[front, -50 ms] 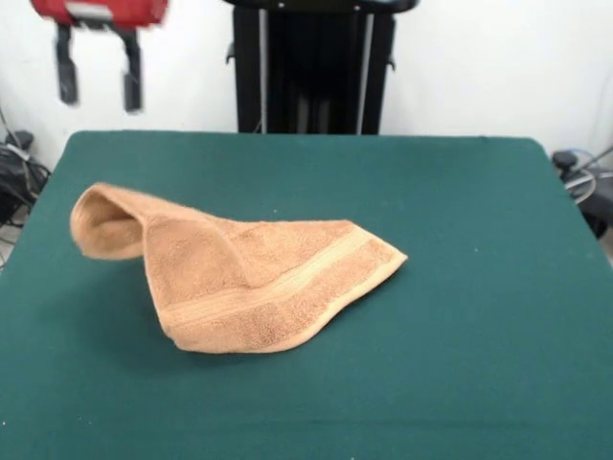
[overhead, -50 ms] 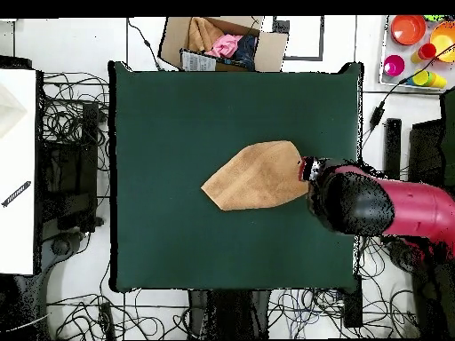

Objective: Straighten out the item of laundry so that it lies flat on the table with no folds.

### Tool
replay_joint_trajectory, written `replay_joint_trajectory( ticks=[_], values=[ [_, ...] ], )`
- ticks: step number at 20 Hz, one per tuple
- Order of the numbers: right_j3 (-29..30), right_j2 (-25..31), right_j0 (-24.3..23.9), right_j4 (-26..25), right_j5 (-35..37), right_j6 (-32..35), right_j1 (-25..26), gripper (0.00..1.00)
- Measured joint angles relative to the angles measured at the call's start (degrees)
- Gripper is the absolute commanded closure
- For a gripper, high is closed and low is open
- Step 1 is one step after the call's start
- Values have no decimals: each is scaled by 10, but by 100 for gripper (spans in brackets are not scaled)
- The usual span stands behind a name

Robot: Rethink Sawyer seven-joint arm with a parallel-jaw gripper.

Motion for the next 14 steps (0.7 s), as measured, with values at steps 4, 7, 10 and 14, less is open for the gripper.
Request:
replay_joint_trajectory(
  ticks=[4, 7, 10, 14],
  values=[
    [-26, 7, -10, 24, 86, -20, -28, 0],
    [-31, 6, -12, 50, 140, -37, -68, 0],
    [-28, 5, -5, 56, 134, -37, -85, 0],
    [-12, -4, 31, 56, 72, -37, -103, 0]
  ],
)
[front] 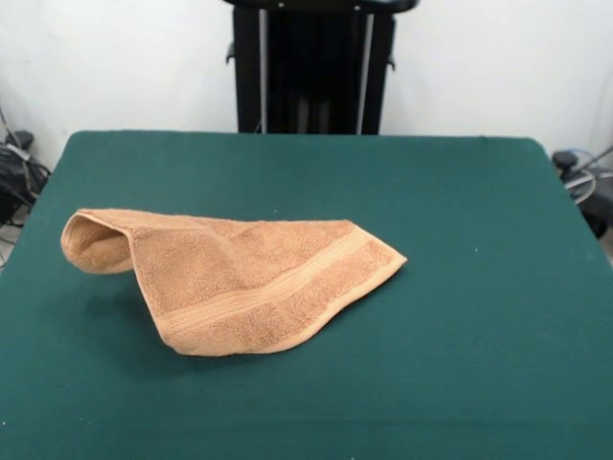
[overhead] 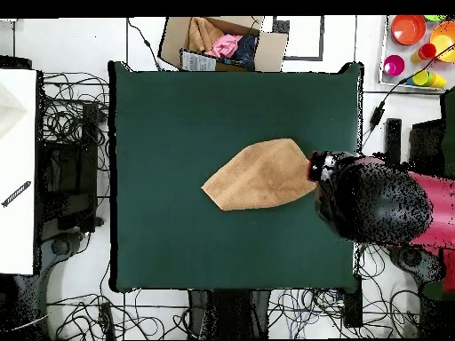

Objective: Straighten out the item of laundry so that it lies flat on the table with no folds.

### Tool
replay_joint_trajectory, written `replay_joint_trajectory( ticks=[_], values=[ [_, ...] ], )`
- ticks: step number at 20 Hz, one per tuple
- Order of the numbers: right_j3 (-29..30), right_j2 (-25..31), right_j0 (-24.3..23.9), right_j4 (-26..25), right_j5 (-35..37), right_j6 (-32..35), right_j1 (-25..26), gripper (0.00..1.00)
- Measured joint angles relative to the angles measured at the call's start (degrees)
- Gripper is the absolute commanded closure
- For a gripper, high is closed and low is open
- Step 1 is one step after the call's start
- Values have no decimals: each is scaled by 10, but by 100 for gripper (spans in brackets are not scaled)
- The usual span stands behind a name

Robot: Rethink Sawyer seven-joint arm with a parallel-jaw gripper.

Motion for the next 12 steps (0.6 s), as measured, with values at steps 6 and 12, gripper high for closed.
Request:
replay_joint_trajectory(
  ticks=[6, 12],
  values=[
    [25, -22, 74, -2, -137, 0, 8, 0],
    [29, -45, 121, -9, -236, 0, 47, 0]
  ],
)
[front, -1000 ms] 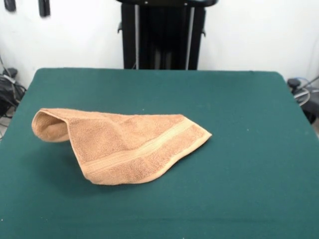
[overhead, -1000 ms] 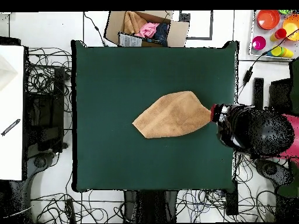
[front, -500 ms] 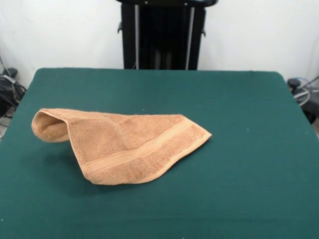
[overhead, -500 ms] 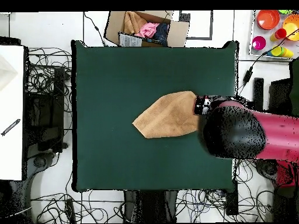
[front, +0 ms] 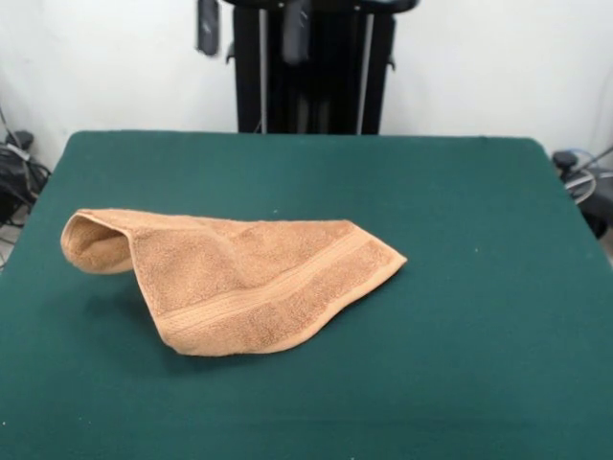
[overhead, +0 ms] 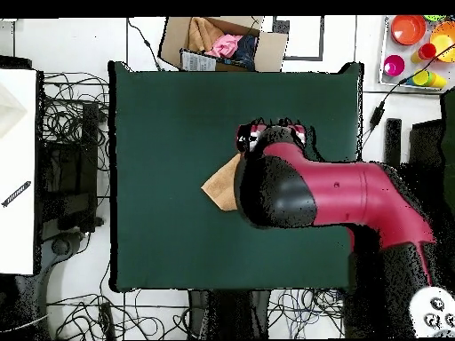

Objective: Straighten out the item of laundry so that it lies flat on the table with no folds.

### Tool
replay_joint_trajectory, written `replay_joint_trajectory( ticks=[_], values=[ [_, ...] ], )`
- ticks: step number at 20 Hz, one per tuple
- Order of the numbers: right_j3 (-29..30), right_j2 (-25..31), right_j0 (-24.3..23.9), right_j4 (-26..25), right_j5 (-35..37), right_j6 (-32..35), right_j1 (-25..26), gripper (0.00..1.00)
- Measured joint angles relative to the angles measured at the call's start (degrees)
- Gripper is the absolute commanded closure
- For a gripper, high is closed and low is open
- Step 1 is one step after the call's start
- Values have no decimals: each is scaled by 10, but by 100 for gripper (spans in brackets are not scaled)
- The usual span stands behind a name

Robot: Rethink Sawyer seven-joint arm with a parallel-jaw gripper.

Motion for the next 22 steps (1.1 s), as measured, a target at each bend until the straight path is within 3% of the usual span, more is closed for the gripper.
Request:
replay_joint_trajectory(
  ticks=[12, 22],
  values=[
    [-20, -58, 33, -6, -27, 0, 96, 0],
    [-107, -73, 60, -6, 4, 0, 183, 0]
  ],
)
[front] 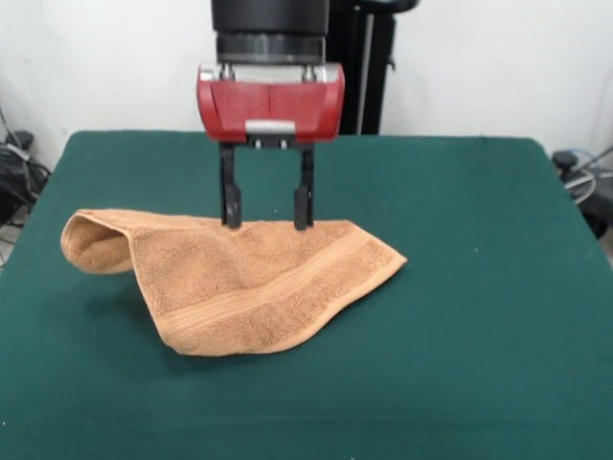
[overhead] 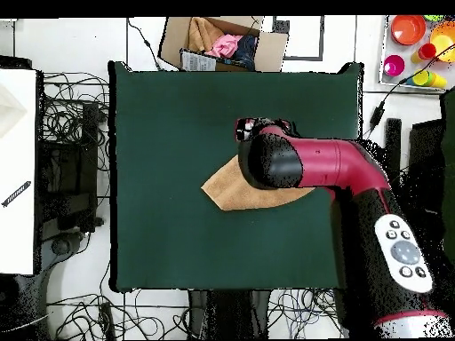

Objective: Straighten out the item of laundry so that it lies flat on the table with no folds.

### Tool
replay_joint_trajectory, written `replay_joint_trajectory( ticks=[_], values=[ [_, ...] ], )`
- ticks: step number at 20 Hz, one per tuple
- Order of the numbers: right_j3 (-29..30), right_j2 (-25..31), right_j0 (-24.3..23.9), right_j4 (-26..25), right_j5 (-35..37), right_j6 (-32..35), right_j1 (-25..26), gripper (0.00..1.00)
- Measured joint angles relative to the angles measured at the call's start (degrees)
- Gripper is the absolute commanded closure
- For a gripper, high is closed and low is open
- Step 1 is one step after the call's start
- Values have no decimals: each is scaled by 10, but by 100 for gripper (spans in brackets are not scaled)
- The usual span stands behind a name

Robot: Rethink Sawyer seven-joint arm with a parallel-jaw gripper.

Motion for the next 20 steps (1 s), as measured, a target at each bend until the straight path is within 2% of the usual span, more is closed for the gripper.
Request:
replay_joint_trajectory(
  ticks=[11, 17, 20],
  values=[
    [-119, 0, 47, 0, 76, 0, 89, 0],
    [-158, 0, 91, 0, 91, 0, 110, 0],
    [-165, 3, 96, 0, 99, 0, 110, 0]
  ],
)
